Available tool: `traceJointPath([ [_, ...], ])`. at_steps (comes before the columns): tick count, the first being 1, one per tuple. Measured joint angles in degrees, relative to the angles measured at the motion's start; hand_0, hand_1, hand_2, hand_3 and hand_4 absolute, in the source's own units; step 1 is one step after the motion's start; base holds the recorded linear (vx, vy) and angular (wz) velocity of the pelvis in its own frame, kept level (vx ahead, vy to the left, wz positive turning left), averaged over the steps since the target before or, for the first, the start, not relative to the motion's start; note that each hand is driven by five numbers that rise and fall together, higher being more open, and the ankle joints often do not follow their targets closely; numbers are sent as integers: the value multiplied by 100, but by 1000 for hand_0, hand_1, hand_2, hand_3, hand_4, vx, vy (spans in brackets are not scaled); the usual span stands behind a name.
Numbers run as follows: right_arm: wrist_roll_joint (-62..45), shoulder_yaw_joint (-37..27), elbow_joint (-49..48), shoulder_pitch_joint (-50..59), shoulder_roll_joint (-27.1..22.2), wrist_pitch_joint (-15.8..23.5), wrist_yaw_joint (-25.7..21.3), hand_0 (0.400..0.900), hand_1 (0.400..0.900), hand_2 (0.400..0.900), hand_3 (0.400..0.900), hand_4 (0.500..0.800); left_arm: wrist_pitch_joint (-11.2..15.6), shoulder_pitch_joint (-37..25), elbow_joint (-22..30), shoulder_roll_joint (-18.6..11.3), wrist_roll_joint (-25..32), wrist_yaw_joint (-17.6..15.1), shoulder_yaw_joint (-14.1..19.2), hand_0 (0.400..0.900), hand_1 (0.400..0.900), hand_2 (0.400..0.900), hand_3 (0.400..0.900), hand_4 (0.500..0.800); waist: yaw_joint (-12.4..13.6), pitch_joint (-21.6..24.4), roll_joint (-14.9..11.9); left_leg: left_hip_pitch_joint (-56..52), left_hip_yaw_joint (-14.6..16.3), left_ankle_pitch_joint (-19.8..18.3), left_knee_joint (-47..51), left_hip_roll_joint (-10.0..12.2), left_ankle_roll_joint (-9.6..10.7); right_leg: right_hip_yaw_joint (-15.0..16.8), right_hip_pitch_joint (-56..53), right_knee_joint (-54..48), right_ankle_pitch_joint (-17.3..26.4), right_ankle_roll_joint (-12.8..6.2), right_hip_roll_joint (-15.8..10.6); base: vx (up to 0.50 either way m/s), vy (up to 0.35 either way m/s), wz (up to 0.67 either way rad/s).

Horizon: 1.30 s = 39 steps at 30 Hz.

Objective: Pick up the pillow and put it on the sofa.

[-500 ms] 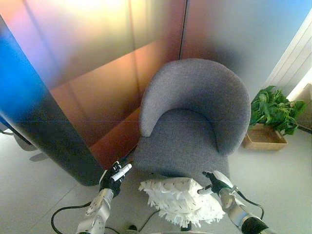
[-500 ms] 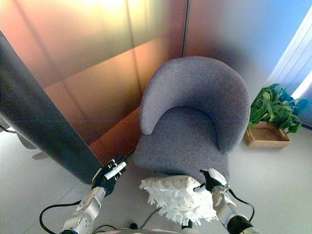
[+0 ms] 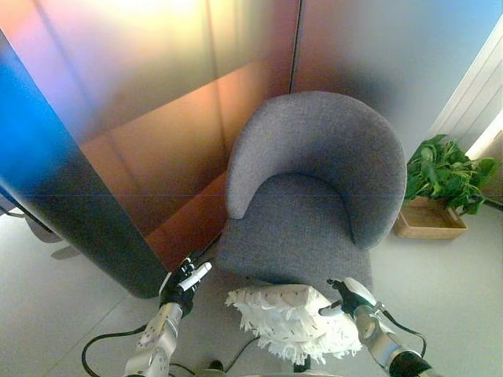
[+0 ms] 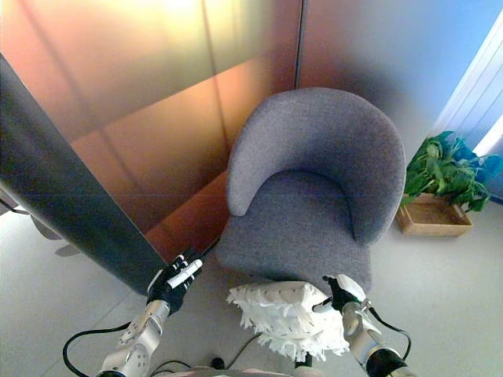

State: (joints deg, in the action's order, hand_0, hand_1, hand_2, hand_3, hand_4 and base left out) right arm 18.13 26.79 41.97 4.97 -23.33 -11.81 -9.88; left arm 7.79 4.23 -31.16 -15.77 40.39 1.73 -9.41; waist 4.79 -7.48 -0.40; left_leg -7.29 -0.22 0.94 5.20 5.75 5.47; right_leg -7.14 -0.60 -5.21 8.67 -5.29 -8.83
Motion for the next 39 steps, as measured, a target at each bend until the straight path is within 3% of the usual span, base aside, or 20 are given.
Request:
traceJointPath([
  [19, -253, 105, 663, 812, -4, 213, -241, 900, 900, 900, 900, 800, 119, -460, 0, -3, 104, -3, -160, 900, 900, 900, 900, 800, 4, -744, 221, 257, -90, 68, -64, -9, 42, -87, 236, 5, 28, -36, -9, -68, 5, 0],
  [32, -592, 217, 1201, 2036, -86, 186, -427, 900, 900, 900, 900, 800, 362, -1498, -1, -10, 387, -222, -469, 900, 900, 900, 900, 800, -9, -1588, 412, 736, -88, 125, -175, -73, 64, -45, 679, 27, 158, 14, -1, -103, 3, -2],
  [39, -677, 215, 1332, 2240, -107, 190, -514, 900, 900, 900, 900, 800, 482, -1663, -2, -14, 503, -235, -470, 900, 900, 900, 900, 800, -1, -1723, 414, 808, -86, 125, -176, -90, 63, -21, 772, 27, 159, 15, -12, 0, 0, 0],
])
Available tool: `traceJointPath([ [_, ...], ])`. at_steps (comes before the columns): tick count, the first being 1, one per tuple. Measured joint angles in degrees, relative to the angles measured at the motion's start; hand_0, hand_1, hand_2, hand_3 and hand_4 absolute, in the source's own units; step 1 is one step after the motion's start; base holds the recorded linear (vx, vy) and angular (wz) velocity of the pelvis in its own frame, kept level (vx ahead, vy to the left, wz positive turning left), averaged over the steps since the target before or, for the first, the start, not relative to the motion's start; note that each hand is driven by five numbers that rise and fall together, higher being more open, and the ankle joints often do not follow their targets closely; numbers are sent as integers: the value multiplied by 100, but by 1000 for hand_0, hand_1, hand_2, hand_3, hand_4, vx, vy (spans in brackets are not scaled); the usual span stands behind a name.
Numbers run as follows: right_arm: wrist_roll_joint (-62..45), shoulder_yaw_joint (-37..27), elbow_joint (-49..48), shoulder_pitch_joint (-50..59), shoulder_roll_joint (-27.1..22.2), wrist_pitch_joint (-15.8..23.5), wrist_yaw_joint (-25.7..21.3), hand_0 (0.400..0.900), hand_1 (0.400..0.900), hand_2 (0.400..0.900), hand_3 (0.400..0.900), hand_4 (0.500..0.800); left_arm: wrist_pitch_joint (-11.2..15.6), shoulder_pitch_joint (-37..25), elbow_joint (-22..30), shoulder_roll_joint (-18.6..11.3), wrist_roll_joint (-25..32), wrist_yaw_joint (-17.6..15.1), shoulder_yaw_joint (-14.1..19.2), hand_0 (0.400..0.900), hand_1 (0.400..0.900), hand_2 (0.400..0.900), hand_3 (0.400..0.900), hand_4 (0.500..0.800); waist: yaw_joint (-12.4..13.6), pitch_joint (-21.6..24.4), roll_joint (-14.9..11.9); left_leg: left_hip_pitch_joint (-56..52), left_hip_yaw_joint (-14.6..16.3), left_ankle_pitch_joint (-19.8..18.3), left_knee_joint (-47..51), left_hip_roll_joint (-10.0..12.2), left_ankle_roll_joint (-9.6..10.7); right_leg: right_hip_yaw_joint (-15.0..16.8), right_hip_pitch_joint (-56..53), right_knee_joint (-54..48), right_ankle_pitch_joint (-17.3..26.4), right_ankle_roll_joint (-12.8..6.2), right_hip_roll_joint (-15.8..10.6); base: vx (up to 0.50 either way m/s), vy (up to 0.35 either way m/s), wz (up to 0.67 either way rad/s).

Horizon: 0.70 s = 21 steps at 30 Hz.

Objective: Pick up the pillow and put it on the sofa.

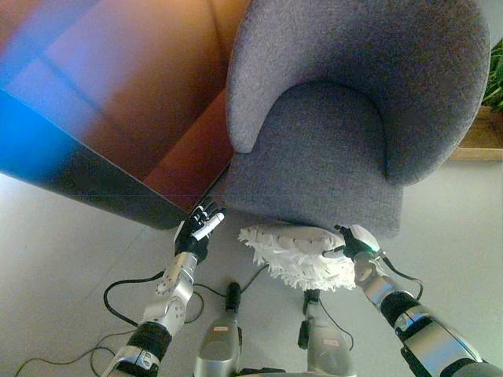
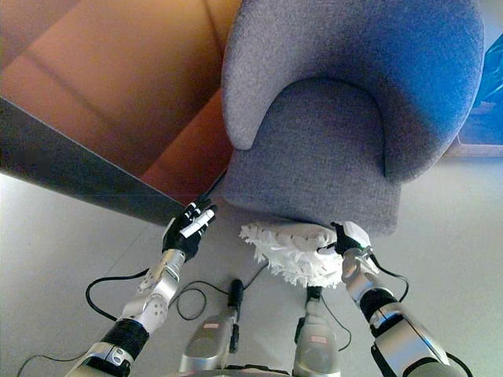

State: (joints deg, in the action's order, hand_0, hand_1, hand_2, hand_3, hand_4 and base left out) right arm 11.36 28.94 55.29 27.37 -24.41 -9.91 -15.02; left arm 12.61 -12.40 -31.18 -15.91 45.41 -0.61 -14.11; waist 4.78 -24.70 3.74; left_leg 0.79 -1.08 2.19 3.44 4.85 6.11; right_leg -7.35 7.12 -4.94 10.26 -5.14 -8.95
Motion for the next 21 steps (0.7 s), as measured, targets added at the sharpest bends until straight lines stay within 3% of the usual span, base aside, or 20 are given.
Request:
traceJointPath([
  [21, -157, 3, 504, 595, -24, 35, 58, 900, 900, 900, 900, 800, 257, -406, 0, -41, 53, -105, -18, 900, 900, 900, 900, 800, -7, -271, -13, 283, 108, 4, -35, -46, -4, 96, 314, 1, 54, -14, -29, -36, 6, -1],
])
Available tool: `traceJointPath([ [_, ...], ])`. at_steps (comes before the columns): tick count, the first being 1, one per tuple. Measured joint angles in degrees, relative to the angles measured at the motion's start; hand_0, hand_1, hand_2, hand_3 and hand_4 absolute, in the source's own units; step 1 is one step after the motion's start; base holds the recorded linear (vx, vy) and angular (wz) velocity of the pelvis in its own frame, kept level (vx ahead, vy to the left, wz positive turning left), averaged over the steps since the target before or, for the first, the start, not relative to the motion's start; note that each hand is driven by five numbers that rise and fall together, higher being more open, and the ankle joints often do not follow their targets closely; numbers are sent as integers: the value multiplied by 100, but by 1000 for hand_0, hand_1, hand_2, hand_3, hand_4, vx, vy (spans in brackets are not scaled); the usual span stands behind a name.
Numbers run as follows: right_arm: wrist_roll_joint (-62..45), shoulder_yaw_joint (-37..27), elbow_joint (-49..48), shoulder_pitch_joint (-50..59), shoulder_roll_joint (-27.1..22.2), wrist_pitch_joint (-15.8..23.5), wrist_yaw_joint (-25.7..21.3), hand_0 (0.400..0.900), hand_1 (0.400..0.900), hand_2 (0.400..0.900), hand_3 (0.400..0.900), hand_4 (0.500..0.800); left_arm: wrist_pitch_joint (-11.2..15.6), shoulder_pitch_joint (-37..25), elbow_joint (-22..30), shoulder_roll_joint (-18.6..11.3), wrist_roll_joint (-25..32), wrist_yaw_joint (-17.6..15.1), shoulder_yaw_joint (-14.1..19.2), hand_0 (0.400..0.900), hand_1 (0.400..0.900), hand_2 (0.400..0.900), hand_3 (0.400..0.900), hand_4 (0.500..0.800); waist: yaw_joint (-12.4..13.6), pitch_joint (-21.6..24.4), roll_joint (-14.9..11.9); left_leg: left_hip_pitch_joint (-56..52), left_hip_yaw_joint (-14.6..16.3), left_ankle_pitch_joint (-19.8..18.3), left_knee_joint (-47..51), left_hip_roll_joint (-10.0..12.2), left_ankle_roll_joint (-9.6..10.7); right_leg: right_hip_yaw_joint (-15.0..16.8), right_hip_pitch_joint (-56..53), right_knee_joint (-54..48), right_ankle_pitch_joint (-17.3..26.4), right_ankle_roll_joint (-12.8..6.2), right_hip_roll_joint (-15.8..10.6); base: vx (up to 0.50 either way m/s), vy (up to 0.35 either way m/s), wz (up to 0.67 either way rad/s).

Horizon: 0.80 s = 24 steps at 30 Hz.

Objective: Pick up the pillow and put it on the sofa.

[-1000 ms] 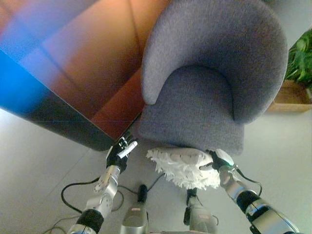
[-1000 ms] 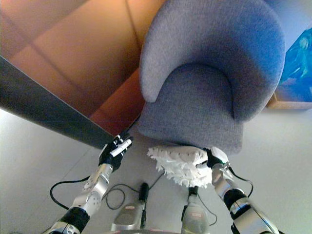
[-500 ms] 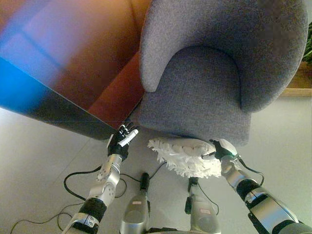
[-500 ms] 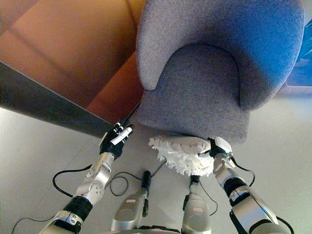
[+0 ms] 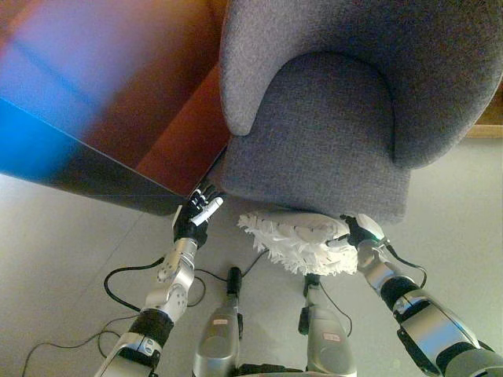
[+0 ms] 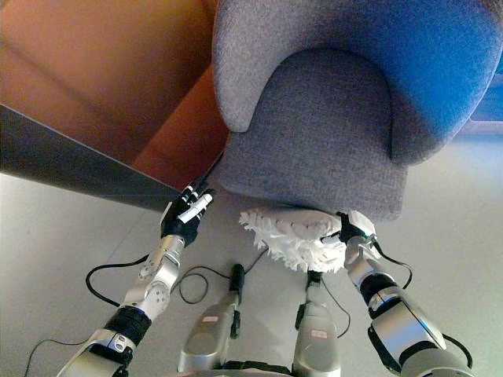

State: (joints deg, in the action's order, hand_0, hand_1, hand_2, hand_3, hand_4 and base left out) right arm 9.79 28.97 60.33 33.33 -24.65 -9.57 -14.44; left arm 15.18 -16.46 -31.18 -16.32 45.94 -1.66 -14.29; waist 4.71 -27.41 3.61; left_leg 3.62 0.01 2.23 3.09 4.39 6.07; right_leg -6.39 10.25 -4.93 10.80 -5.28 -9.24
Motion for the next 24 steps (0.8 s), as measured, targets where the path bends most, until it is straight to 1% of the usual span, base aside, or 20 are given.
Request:
traceJointPath([
  [5, 1, 6, 122, 145, 0, 37, 4, 900, 900, 900, 900, 800, 8, -121, 0, 0, 0, -11, -12, 900, 900, 900, 900, 800, -2, -8, 1, 110, 3, 12, -10, -24, -15, -3, 116, 0, 16, -12, -23, -48, 7, 1],
  [12, 3, 10, 235, 367, -3, 142, 7, 900, 900, 900, 900, 800, 84, -263, -1, 1, 2, -41, -42, 900, 900, 900, 900, 800, 1, -76, 5, 247, 14, 20, -13, -58, -26, -1, 259, 1, 36, -20, -54, -24, 8, 0],
  [19, 3, 141, 270, 562, -29, 164, 118, 900, 900, 900, 900, 800, 138, -371, -1, 2, 2, -46, -64, 900, 900, 900, 900, 800, -2, -85, 6, 442, 17, 23, -31, -60, -25, 1, 444, 2, 67, -14, -56, 0, 0, 0],
  [22, 4, 241, 275, 635, -51, 171, 175, 900, 900, 900, 900, 800, 243, -406, -3, 1, 2, -95, -183, 900, 900, 900, 900, 800, 5, -85, 7, 518, 13, 26, -40, -64, -25, -2, 514, 3, 72, -14, -61, 0, 0, 0],
  [24, 3, 243, 281, 696, -51, 172, 242, 900, 900, 900, 900, 800, 245, -439, -3, 2, 1, -108, -241, 900, 900, 900, 900, 800, 4, -85, 7, 559, 14, 29, -41, -66, -24, 0, 561, 4, 75, -15, -62, 0, 0, 0],
])
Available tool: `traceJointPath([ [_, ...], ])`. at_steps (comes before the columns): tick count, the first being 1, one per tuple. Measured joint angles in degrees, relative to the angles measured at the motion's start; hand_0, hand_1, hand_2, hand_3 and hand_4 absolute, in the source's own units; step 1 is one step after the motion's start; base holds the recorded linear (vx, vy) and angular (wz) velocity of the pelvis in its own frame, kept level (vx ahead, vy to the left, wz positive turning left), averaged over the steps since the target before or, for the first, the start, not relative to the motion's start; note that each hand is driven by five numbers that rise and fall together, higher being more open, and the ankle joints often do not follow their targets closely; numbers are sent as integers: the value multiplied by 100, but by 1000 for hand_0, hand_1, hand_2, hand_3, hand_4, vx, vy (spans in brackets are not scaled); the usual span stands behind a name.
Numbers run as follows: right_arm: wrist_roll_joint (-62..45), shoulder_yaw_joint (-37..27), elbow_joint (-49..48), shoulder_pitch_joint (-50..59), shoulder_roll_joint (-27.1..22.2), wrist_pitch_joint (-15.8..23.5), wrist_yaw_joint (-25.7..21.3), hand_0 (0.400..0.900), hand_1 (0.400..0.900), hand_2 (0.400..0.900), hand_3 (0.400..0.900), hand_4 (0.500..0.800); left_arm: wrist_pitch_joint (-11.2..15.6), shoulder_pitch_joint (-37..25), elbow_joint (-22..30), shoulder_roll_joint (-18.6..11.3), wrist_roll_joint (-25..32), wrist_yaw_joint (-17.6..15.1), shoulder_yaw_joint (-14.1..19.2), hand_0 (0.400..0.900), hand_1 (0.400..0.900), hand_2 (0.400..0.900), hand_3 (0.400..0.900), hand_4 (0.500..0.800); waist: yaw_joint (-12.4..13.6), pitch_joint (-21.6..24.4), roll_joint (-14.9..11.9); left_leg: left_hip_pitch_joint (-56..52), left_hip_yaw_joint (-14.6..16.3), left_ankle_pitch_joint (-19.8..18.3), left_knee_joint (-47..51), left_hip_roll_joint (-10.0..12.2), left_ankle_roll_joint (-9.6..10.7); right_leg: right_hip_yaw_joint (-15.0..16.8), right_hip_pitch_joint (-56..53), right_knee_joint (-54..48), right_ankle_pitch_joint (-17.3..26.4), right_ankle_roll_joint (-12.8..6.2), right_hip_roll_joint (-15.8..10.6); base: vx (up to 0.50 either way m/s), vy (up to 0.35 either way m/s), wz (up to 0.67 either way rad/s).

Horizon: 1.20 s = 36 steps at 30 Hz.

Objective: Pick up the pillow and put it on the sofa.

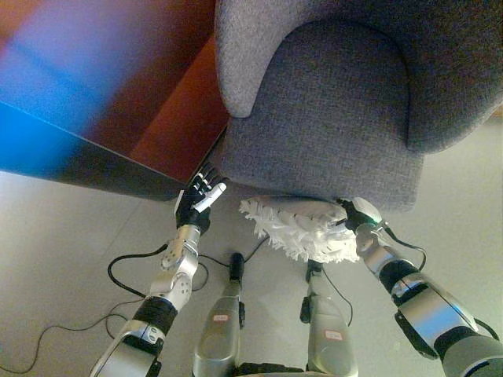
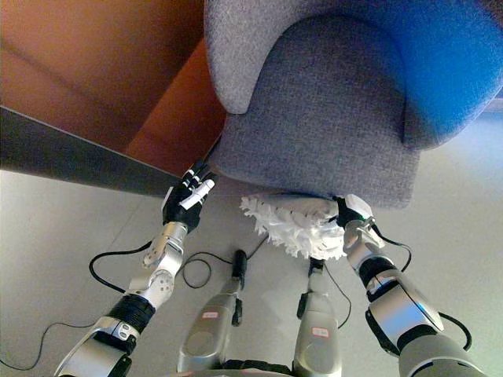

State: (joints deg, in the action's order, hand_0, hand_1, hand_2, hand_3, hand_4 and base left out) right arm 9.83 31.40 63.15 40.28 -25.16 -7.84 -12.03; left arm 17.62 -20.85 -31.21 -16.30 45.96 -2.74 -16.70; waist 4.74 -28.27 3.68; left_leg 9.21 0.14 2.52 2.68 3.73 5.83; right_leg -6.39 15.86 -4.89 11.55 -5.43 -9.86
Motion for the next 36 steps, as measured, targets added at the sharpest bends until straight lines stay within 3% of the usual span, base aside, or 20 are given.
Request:
traceJointPath([
  [6, 0, 38, 105, 128, -11, 54, 35, 900, 900, 900, 900, 800, 35, -115, 0, 2, 1, -19, -35, 900, 900, 900, 900, 800, -3, 0, 1, 114, 0, 11, -2, -6, 7, 0, 109, 1, 12, 2, -6, 0, 0, 0],
  [7, 0, 39, 104, 156, -15, 54, 44, 745, 745, 745, 745, 707, 72, -130, 1, 2, 1, -22, -35, 900, 900, 900, 900, 800, -4, 0, 1, 154, 0, 15, -6, -8, 7, 1, 144, 1, 18, 5, -8, 0, 0, 0],
  [8, 0, 40, 104, 186, -21, 54, 68, 514, 514, 514, 514, 568, 102, -142, 1, 2, 1, -23, -35, 900, 900, 900, 900, 800, -3, -1, 1, 192, -1, 21, -8, -8, 9, 1, 184, 1, 26, 7, -8, 0, 0, 0],
  [9, 0, 45, 104, 217, -33, 54, 129, 404, 404, 404, 404, 502, 126, -144, 0, 2, 1, -26, -35, 900, 900, 900, 900, 800, -3, -1, 1, 226, -1, 29, -8, -8, 12, 2, 221, 2, 34, 8, -8, 0, 0, 0],
  [36, 4, 204, 203, 356, -68, 49, 251, 400, 400, 400, 400, 500, 133, -262, 0, 5, -1, -119, -36, 900, 900, 900, 900, 800, 2, -15, 22, 373, -4, 99, -8, -77, 1, 10, 370, 4, 112, 19, -71, 0, 0, 0],
])
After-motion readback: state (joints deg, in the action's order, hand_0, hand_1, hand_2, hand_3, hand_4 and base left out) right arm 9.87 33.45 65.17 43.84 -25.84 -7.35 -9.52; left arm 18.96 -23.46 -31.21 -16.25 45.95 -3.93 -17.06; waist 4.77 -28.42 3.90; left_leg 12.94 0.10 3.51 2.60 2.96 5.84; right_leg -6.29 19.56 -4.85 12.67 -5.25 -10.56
